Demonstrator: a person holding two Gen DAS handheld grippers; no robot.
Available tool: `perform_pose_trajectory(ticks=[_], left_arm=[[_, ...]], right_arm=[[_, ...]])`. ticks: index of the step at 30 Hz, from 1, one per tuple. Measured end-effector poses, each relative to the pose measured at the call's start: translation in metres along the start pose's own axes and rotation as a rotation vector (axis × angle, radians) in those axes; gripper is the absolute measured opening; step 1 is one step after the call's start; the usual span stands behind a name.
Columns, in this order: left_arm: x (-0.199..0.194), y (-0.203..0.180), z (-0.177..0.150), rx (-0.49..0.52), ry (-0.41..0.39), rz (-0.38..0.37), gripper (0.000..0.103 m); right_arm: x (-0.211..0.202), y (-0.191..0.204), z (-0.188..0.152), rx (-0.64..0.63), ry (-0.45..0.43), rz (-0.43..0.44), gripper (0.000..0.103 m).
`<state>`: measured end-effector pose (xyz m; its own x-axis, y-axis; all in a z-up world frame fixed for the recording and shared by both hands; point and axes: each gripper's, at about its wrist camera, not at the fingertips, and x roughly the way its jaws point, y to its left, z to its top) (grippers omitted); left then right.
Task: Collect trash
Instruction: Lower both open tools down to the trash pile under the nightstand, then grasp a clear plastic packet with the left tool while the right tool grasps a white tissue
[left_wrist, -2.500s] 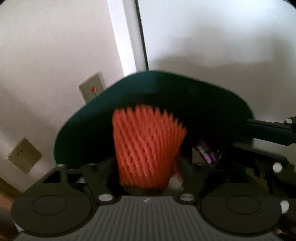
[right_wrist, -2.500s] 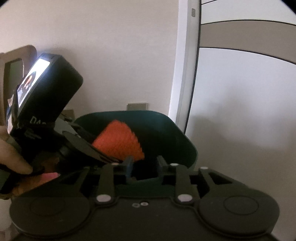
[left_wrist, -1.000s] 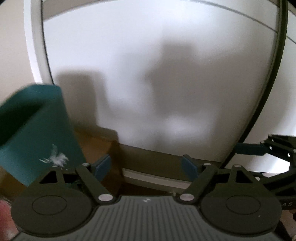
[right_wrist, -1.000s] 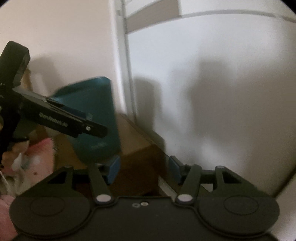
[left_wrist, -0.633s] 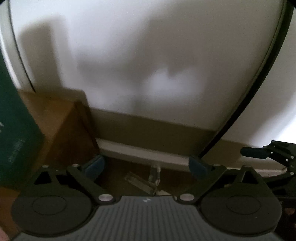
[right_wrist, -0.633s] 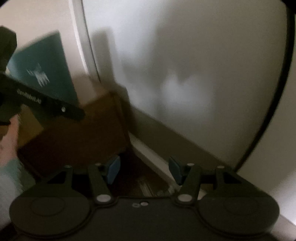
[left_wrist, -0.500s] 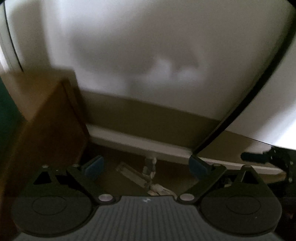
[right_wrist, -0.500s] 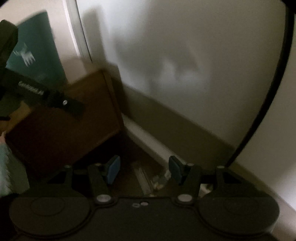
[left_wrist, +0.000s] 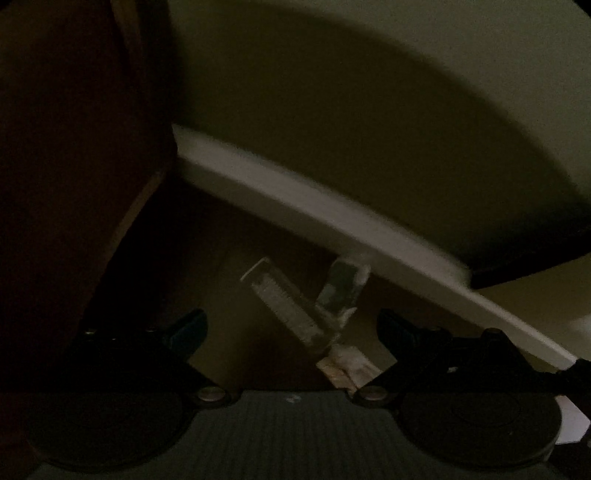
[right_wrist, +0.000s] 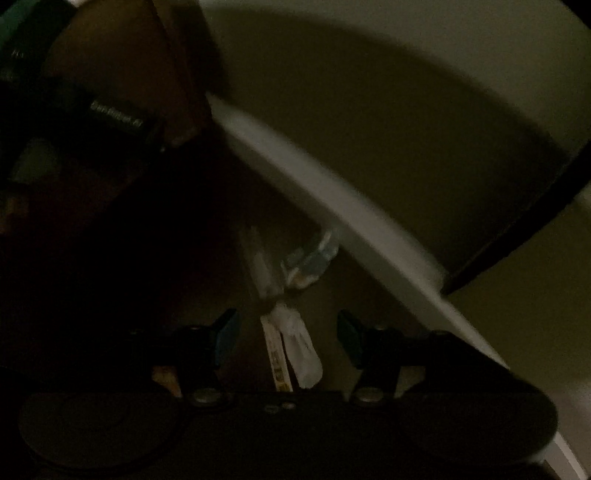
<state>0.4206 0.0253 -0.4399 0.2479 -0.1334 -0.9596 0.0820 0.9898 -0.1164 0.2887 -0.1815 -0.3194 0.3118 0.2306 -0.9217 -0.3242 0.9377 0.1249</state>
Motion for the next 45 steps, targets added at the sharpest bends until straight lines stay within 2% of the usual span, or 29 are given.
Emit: perform_pose_trajectory(ticks=[7, 14, 18, 24, 27, 29, 30, 32, 33, 35, 36, 37, 38, 39, 41, 43, 45], left_arm=[[0.103, 0.013, -0.01, -0.071, 0.153, 0.03, 0.099], [0.195, 0.03, -0.021, -0.205, 0.301, 0.023, 0.099], [0.231, 0.038, -0.024, -0.296, 0.335, 0.026, 0.099], [0.263, 0.046, -0.029, -0.344, 0.344, 0.053, 0.097], [0.268, 0.046, -0.03, -0.349, 0.34, 0.051, 0.082], [0.269, 0.045, -0.031, -0.34, 0.334, 0.058, 0.069], [0.269, 0.044, -0.032, -0.336, 0.332, 0.056, 0.066], [0.268, 0.046, -0.034, -0.334, 0.327, 0.053, 0.054], [0.268, 0.046, -0.035, -0.335, 0.323, 0.052, 0.05], [0.272, 0.047, -0.038, -0.343, 0.319, 0.039, 0.031], [0.272, 0.047, -0.04, -0.349, 0.32, 0.034, 0.03], [0.272, 0.047, -0.042, -0.352, 0.321, 0.033, 0.028], [0.273, 0.048, -0.044, -0.352, 0.32, 0.031, 0.019], [0.273, 0.047, -0.044, -0.347, 0.318, 0.029, 0.016], [0.273, 0.045, -0.044, -0.334, 0.315, 0.024, 0.014], [0.272, 0.042, -0.045, -0.311, 0.306, 0.025, 0.009], [0.27, 0.039, -0.045, -0.29, 0.297, 0.022, 0.008]], right_arm=[[0.095, -0.013, -0.012, -0.015, 0.137, 0.012, 0.057], [0.166, -0.015, -0.017, 0.012, 0.214, 0.045, 0.057], [0.202, -0.01, -0.021, 0.02, 0.245, 0.05, 0.057], [0.235, -0.01, -0.024, 0.064, 0.28, 0.058, 0.056], [0.245, -0.008, -0.024, 0.064, 0.292, 0.057, 0.056], [0.248, -0.009, -0.024, 0.077, 0.29, 0.062, 0.056], [0.249, -0.009, -0.023, 0.086, 0.287, 0.064, 0.056], [0.25, -0.01, -0.021, 0.099, 0.28, 0.063, 0.055], [0.249, -0.011, -0.02, 0.106, 0.277, 0.064, 0.055], [0.249, -0.013, -0.019, 0.12, 0.276, 0.068, 0.054], [0.249, -0.013, -0.019, 0.126, 0.277, 0.069, 0.053], [0.249, -0.014, -0.019, 0.135, 0.281, 0.068, 0.048], [0.248, -0.015, -0.019, 0.145, 0.284, 0.067, 0.039], [0.247, -0.016, -0.019, 0.155, 0.285, 0.069, 0.034], [0.247, -0.017, -0.019, 0.168, 0.295, 0.064, 0.01], [0.245, -0.019, -0.019, 0.173, 0.297, 0.064, 0.007], [0.241, -0.02, -0.019, 0.164, 0.284, 0.05, 0.005]])
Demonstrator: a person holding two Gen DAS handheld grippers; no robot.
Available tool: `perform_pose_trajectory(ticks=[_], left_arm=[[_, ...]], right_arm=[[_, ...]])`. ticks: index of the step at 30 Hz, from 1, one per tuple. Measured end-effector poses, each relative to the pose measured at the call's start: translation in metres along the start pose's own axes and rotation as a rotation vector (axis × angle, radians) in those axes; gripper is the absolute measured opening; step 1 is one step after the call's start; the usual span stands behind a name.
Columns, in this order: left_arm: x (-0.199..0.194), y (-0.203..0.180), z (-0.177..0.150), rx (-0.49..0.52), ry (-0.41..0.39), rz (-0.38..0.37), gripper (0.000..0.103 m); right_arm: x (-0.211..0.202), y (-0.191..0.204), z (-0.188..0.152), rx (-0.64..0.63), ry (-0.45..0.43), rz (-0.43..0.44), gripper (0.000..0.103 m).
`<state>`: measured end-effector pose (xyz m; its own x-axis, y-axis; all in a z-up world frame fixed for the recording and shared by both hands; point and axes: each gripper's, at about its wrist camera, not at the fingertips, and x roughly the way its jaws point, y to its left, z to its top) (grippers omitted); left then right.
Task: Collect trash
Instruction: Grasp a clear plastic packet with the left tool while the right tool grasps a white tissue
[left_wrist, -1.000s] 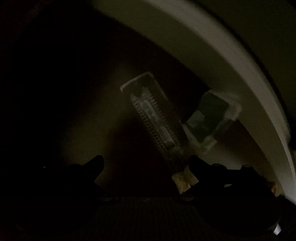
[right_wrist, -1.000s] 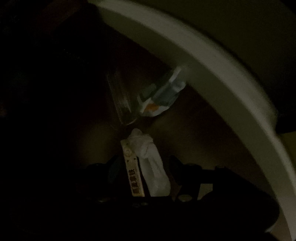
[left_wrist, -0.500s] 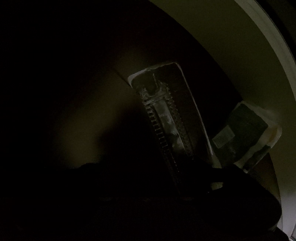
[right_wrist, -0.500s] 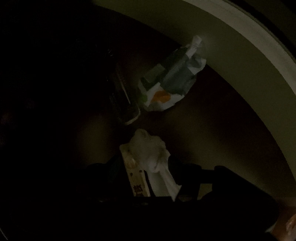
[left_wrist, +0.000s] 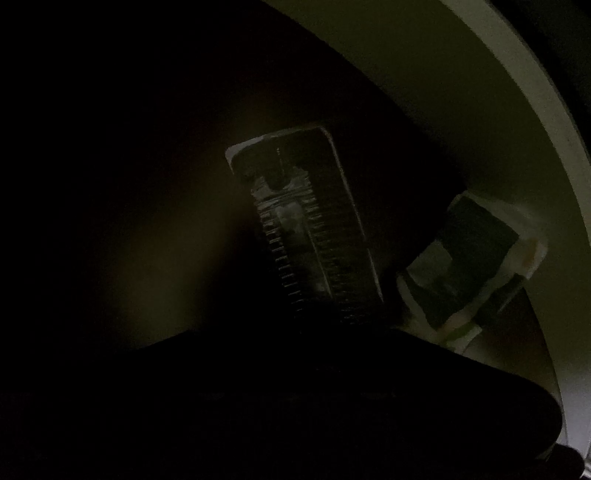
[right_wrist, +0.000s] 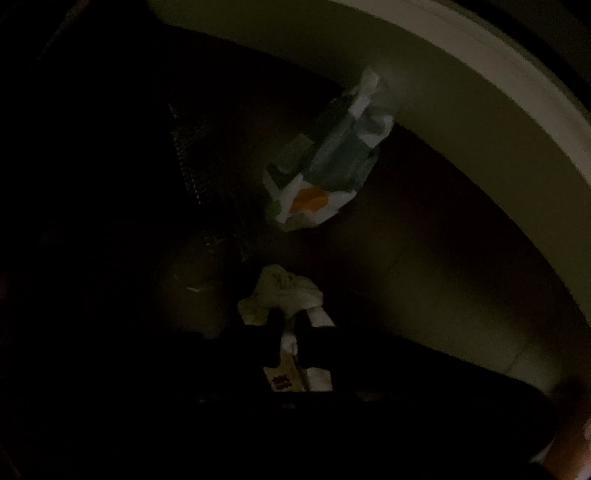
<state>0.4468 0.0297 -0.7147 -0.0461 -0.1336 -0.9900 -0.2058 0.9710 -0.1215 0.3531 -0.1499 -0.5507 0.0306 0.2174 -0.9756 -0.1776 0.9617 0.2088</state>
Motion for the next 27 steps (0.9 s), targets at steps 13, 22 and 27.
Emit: perform_pose_trajectory(ticks=[13, 22, 27], left_arm=[[-0.042, 0.01, -0.026, 0.079, -0.021, -0.005, 0.005], [-0.121, 0.034, -0.042, 0.059, -0.065, -0.017, 0.003], [-0.197, 0.048, -0.06, 0.045, -0.137, -0.048, 0.003]], right_arm=[[-0.069, -0.018, -0.015, 0.038, -0.106, 0.001, 0.002], [-0.168, 0.007, -0.027, 0.057, -0.188, 0.035, 0.002], [-0.239, 0.031, -0.033, 0.04, -0.261, 0.044, 0.002]])
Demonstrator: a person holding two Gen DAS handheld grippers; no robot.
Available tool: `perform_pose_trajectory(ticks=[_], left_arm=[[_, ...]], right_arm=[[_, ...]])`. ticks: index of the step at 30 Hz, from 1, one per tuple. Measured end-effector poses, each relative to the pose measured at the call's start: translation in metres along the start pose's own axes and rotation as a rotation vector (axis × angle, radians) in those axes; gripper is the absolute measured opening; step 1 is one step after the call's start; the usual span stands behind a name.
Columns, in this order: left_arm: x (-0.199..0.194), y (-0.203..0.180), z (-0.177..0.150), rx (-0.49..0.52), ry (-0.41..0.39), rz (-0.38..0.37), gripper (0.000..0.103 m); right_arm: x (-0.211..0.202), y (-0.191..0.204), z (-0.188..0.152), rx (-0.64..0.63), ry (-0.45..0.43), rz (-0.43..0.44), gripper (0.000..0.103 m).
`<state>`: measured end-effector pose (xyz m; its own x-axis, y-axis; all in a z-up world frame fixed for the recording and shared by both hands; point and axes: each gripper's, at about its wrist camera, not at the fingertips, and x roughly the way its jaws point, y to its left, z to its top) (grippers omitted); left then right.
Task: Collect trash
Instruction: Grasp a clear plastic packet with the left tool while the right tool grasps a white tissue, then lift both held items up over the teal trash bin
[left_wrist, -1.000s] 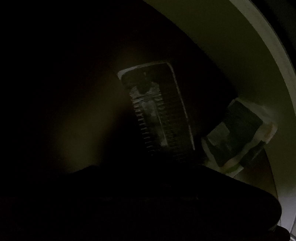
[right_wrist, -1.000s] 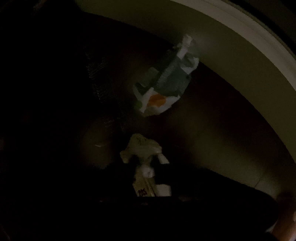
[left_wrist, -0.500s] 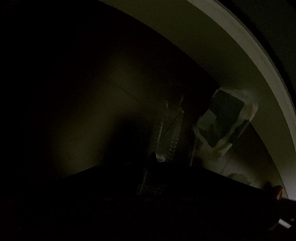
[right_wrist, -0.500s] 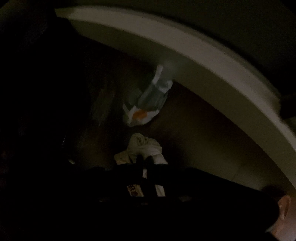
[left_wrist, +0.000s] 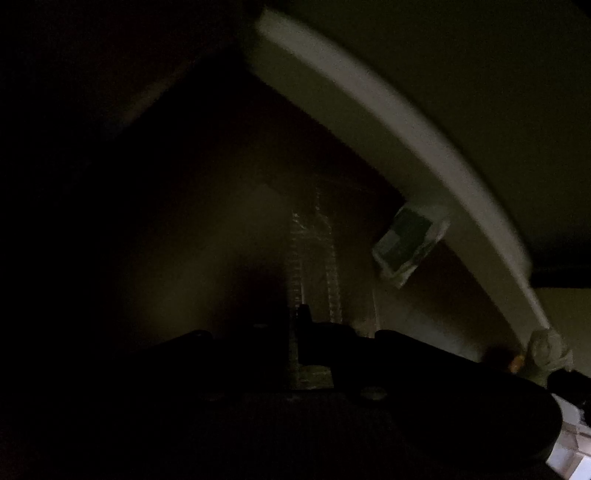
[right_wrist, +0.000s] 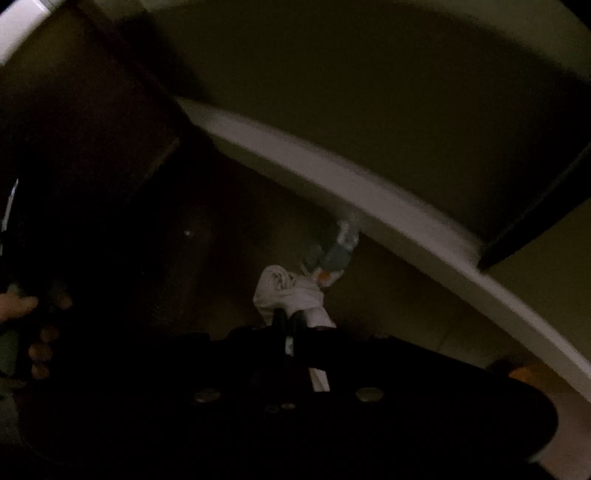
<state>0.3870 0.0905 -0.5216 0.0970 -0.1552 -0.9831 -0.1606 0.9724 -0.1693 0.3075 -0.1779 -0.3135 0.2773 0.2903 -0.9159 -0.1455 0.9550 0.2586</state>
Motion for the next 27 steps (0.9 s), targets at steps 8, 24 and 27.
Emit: perform_pose_trajectory(ticks=[8, 24, 27], left_arm=[[-0.161, 0.013, -0.014, -0.029, -0.217, -0.072, 0.003], [-0.467, 0.024, -0.064, 0.069, -0.707, -0.177, 0.004], [-0.515, 0.031, -0.072, 0.071, -0.799, -0.182, 0.004]], right_arm=[[-0.113, 0.056, 0.02, -0.09, -0.147, 0.021, 0.002], [-0.351, 0.189, 0.049, -0.322, -0.544, 0.132, 0.002], [-0.383, 0.217, 0.056, -0.382, -0.624, 0.141, 0.002]])
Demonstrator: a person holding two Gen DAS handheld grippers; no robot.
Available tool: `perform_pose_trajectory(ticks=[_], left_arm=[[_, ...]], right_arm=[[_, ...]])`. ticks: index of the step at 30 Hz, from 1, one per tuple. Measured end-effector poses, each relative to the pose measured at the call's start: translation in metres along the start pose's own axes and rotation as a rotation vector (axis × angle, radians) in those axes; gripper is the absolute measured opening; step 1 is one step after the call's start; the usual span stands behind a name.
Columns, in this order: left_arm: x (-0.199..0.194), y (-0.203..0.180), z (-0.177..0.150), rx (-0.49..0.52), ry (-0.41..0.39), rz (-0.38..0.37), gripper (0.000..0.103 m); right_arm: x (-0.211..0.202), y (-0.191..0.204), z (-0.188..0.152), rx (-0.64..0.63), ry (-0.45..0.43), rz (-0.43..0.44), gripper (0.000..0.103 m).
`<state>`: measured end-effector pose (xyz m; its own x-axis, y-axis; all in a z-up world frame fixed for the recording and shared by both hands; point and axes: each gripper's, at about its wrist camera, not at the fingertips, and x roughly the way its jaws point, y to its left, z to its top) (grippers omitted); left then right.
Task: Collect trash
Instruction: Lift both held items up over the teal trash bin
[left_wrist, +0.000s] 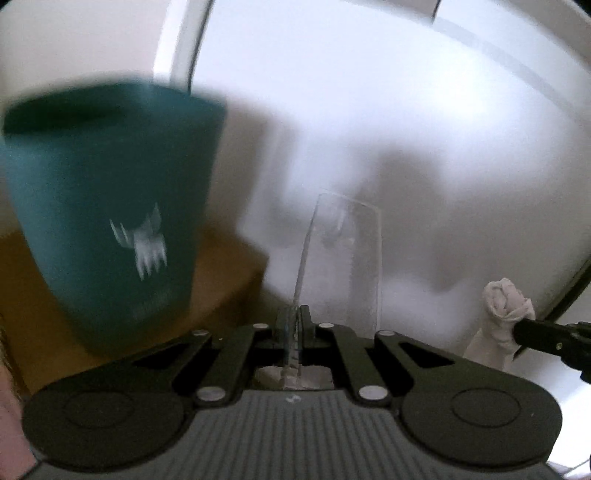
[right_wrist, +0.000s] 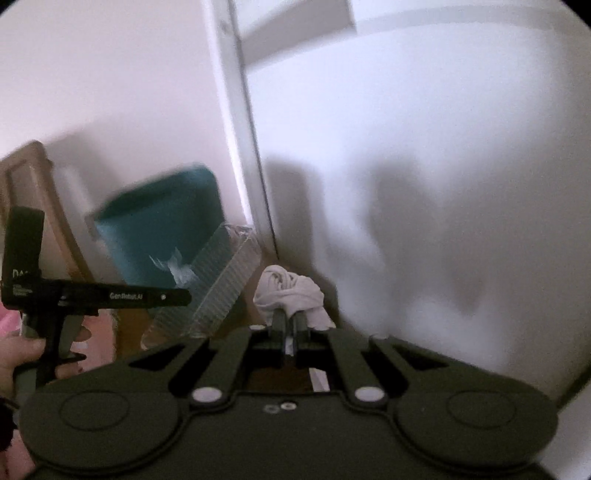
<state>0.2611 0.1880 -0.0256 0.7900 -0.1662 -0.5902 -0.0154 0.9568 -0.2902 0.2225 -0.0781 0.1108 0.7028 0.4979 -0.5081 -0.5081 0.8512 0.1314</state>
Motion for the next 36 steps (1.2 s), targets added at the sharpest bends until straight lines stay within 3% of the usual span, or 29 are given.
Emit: perform_pose_trajectory(ticks=[8, 18, 23, 29, 36], left_arm=[[-0.087, 0.005, 0.086, 0.018, -0.202, 0.059, 0.004], [-0.11, 0.044, 0.156, 0.077, -0.251, 0.232, 0.004], [-0.11, 0.067, 0.166, 0.09, -0.24, 0.316, 0.004], [-0.066, 0.098, 0.178, 0.083, -0.178, 0.37, 0.004], [-0.029, 0.126, 0.163, 0.105, -0.084, 0.406, 0.004]], right_arm=[[-0.013, 0.054, 0.084, -0.061, -0.156, 0.061, 0.002], [0.039, 0.114, 0.171, -0.078, -0.236, 0.159, 0.002], [0.087, 0.137, 0.192, -0.046, -0.229, 0.204, 0.002], [0.135, 0.158, 0.183, 0.004, -0.169, 0.216, 0.002], [0.186, 0.165, 0.168, 0.011, -0.08, 0.18, 0.002]])
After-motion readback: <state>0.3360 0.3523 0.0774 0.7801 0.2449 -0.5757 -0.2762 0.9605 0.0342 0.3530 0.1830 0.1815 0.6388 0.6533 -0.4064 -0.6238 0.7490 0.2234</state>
